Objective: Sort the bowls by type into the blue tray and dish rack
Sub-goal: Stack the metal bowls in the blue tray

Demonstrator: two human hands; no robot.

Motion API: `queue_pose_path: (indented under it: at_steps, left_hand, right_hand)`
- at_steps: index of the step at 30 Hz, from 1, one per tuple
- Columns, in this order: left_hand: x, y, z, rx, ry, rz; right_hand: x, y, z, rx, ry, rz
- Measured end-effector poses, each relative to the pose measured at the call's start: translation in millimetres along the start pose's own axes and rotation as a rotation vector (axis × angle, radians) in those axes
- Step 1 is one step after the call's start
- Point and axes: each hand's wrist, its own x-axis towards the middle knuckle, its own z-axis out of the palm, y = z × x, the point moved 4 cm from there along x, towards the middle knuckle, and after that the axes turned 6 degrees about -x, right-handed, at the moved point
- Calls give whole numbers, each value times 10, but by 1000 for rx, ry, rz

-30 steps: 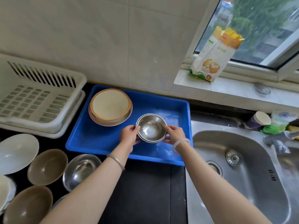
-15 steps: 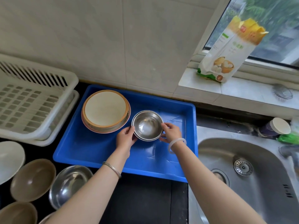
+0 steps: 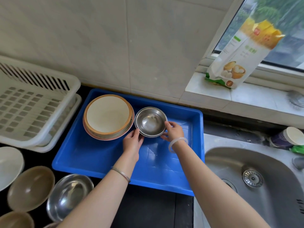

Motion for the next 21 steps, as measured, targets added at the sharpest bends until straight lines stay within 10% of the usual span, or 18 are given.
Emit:
queue_pose_path:
  at_steps: [21]
  left_hand:
    - [-43,49,7,19,66,44]
  right_hand:
    - [-129,-38,-18,-21,-8,-16]
